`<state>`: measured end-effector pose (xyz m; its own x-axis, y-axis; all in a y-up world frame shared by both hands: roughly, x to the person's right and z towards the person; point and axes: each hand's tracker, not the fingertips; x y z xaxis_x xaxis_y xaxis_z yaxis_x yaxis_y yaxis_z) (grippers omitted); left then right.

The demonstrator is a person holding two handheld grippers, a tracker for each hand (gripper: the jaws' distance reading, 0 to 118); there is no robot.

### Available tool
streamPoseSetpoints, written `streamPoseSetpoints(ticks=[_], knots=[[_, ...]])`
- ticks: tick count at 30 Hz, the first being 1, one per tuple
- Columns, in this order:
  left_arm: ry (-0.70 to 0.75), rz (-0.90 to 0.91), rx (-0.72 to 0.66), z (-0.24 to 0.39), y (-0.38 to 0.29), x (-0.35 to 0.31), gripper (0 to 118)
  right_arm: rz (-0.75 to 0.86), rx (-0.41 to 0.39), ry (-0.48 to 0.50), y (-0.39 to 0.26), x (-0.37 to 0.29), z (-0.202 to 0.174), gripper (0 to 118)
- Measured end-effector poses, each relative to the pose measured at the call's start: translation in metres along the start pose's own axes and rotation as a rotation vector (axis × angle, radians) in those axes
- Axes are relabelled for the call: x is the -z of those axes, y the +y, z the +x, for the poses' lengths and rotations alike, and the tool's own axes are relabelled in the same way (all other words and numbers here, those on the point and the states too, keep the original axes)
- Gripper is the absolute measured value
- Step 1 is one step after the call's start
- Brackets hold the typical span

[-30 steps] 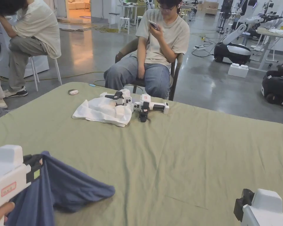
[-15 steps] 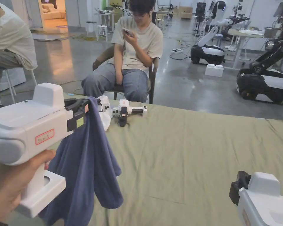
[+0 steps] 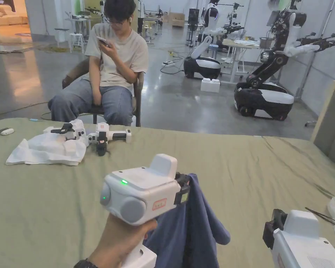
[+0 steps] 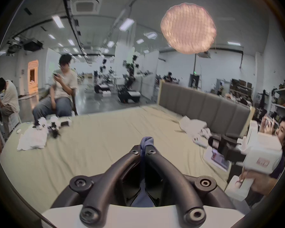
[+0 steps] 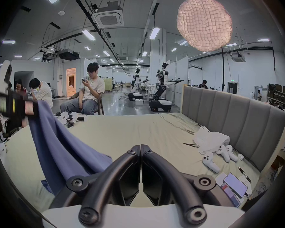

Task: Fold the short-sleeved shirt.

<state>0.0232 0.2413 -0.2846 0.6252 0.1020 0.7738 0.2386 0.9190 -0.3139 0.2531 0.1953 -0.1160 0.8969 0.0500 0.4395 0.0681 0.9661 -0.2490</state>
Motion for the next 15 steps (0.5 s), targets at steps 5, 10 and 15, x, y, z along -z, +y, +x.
streamPoseSetpoints(ticks=[5,10,15], knots=[[-0.034,-0.09,-0.011,0.025,-0.055,0.03,5,-0.032,-0.003,-0.02,-0.012,-0.001,0.011,0],[0.0,-0.082,-0.064,0.027,-0.076,0.024,58,-0.056,-0.006,-0.009,-0.02,0.002,0.009,0],[0.1,0.055,-0.057,0.013,-0.065,-0.019,74,-0.026,-0.017,0.029,-0.011,0.001,-0.006,0]])
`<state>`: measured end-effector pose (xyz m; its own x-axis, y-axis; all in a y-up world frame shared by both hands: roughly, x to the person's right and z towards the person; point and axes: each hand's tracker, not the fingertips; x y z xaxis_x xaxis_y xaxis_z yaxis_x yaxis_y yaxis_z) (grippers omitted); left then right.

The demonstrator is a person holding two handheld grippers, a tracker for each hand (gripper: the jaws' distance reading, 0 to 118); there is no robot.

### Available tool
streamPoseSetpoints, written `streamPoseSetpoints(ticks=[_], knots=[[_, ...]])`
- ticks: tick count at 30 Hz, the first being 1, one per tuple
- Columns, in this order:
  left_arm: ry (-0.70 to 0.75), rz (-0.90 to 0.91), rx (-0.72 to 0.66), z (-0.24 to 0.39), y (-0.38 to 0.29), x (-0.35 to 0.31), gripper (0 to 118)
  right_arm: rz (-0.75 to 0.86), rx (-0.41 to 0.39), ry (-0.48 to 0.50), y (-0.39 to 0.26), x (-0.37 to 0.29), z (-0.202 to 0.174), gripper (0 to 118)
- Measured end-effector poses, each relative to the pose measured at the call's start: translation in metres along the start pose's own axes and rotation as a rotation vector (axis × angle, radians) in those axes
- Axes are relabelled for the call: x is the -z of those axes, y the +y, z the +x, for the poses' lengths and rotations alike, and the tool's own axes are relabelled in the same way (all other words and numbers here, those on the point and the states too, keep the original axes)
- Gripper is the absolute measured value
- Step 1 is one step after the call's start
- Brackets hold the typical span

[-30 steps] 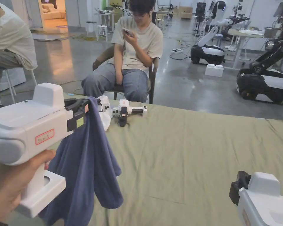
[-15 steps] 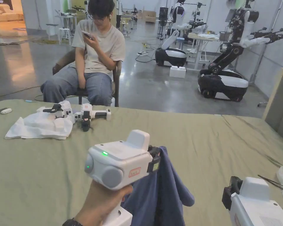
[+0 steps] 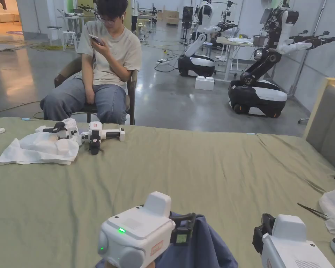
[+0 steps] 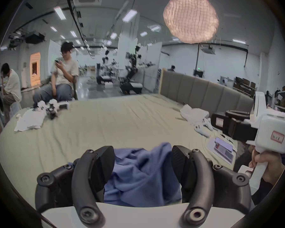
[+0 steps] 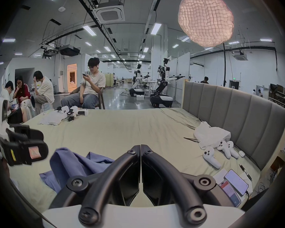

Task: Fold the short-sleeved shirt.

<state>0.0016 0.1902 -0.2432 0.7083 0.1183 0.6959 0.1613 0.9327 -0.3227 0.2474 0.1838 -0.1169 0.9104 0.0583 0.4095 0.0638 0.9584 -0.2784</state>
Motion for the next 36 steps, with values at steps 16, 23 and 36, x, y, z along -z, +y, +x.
streamPoseSetpoints(ticks=[16,23,36], knots=[[0.489,0.233,-0.046,-0.089,0.011,-0.106,0,0.176,-0.014,0.071,0.044,-0.007,-0.041,0],[0.405,-0.081,-0.202,-0.134,-0.014,-0.073,0,0.157,-0.021,0.085,0.042,-0.003,-0.042,0],[0.352,-0.601,-0.329,-0.176,-0.107,0.058,75,0.056,-0.021,0.028,0.013,0.009,-0.012,0]])
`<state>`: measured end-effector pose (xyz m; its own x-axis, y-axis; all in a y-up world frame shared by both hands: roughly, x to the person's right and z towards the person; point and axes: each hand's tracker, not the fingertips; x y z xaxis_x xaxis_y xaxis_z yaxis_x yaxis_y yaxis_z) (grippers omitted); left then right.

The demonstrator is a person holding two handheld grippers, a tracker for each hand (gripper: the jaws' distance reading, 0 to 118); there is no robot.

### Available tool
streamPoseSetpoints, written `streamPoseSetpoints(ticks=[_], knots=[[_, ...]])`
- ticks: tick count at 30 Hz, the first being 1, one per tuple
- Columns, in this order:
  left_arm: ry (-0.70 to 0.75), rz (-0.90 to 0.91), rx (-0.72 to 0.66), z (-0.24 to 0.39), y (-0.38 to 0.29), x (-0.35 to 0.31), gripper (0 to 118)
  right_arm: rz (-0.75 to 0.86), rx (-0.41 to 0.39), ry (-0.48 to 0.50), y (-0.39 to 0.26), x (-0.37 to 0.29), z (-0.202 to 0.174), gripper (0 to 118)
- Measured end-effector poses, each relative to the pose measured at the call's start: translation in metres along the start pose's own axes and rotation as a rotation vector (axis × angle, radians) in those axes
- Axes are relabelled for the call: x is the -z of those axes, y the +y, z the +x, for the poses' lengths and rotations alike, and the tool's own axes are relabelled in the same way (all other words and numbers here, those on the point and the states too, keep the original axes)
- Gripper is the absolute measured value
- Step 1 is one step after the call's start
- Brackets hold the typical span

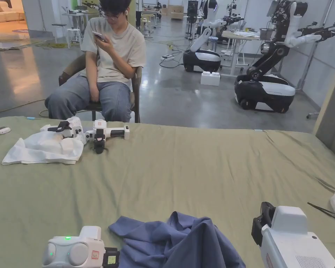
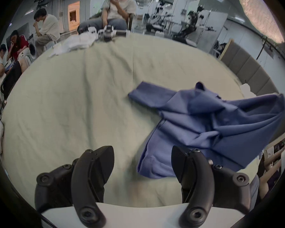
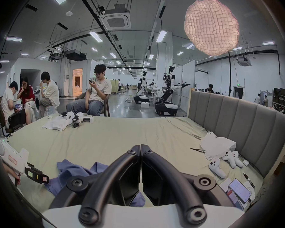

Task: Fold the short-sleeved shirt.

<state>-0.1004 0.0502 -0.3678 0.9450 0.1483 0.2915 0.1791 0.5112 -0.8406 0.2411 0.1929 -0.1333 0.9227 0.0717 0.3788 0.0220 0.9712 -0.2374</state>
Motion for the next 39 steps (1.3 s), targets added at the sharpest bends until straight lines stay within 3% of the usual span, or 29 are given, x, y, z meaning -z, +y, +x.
streamPoseSetpoints(ticks=[3,7,8,10,13,14,18,19,26,30,31,33,35,39], knots=[[0.045,-0.053,0.05,0.009,-0.005,0.023,71,-0.028,0.004,-0.019,-0.008,0.002,0.009,0],[0.111,-0.012,0.167,0.033,-0.016,0.03,47,-0.083,0.024,-0.037,-0.021,0.009,0.023,0],[0.103,-0.012,0.186,0.038,-0.018,0.031,37,-0.108,0.033,-0.038,-0.025,0.013,0.027,0],[0.094,0.003,0.199,0.044,-0.025,0.02,2,-0.174,0.04,-0.027,-0.033,0.022,0.034,0],[0.038,0.026,0.183,0.037,-0.03,0.006,0,-0.295,0.044,0.003,-0.046,0.041,0.044,3],[-0.017,0.02,0.14,0.033,-0.031,0.0,0,-0.342,0.043,0.012,-0.051,0.049,0.046,8],[0.014,0.135,0.116,0.018,-0.036,-0.031,0,-0.496,0.037,0.074,-0.073,0.079,0.052,59],[0.009,0.137,0.109,0.015,-0.038,-0.038,0,-0.522,0.023,0.08,-0.079,0.085,0.051,60],[0.025,0.192,0.084,-0.007,-0.045,-0.07,0,-0.689,0.022,0.163,-0.12,0.125,0.036,60],[0.023,0.182,0.09,-0.013,-0.048,-0.066,0,-0.747,-0.025,0.207,-0.137,0.143,0.018,59],[0.024,0.178,0.09,-0.013,-0.049,-0.065,0,-0.768,-0.043,0.216,-0.14,0.146,0.014,55],[0.024,0.176,0.088,-0.016,-0.049,-0.063,0,-0.761,-0.042,0.239,-0.145,0.147,0.008,26],[0.023,0.178,0.085,-0.017,-0.048,-0.064,0,-0.747,-0.056,0.237,-0.144,0.146,0.007,9],[0.011,0.205,0.084,-0.017,-0.044,-0.073,0,-0.712,0.013,0.227,-0.131,0.136,0.015,3]])
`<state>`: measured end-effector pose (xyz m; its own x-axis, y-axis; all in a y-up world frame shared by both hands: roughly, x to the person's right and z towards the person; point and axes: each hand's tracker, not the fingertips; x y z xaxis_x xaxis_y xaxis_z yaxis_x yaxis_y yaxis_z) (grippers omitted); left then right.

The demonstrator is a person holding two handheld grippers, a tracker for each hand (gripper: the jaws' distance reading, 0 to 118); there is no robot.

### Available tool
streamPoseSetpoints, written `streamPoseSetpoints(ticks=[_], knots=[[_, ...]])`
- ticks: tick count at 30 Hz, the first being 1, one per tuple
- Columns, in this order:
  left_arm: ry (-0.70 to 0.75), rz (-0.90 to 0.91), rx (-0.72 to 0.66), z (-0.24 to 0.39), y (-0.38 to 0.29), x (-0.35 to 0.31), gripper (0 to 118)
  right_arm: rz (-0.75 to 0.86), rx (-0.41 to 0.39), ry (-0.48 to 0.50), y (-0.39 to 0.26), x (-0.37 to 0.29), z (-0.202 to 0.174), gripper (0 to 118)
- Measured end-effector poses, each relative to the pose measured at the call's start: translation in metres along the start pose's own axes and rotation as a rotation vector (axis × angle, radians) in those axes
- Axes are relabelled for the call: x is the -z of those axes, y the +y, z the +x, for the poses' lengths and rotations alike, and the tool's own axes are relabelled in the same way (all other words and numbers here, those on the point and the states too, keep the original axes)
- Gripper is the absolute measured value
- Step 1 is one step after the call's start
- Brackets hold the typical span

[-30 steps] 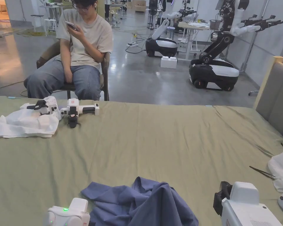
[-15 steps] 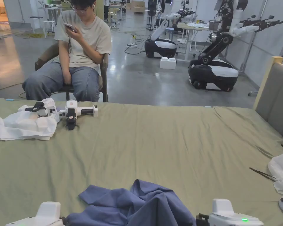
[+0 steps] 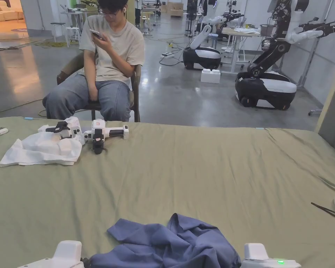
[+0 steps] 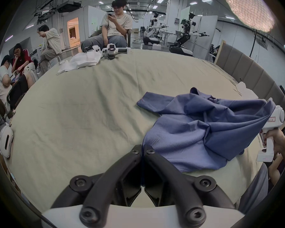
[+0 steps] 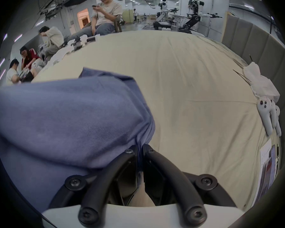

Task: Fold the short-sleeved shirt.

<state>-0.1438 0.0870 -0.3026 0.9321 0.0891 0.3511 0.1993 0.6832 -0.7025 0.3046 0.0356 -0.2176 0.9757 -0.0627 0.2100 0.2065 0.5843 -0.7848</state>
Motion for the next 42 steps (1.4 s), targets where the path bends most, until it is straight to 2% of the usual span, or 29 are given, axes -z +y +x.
streamPoseSetpoints(ticks=[3,6,13,18,21,25,42], knots=[[0.013,0.062,0.01,-0.003,0.011,-0.013,0,0.093,-0.018,-0.041,0.008,-0.031,0.008,3],[0.017,0.137,0.006,-0.006,0.03,-0.033,0,0.202,0.006,-0.047,0.025,-0.073,0.016,2],[0.055,0.309,0.009,-0.026,0.084,-0.086,0,0.416,-0.061,-0.096,0.072,-0.163,0.028,2],[0.092,0.409,0.026,-0.041,0.133,-0.128,0,0.522,-0.054,-0.148,0.107,-0.216,0.036,2],[0.112,0.482,0.019,-0.053,0.163,-0.151,0,0.582,-0.099,-0.188,0.13,-0.243,0.037,2],[0.166,0.536,0.02,-0.068,0.201,-0.174,0,0.635,-0.101,-0.21,0.16,-0.274,0.035,2],[0.263,0.596,-0.085,-0.145,0.317,-0.198,0,0.77,-0.091,-0.269,0.294,-0.31,0.015,2]])
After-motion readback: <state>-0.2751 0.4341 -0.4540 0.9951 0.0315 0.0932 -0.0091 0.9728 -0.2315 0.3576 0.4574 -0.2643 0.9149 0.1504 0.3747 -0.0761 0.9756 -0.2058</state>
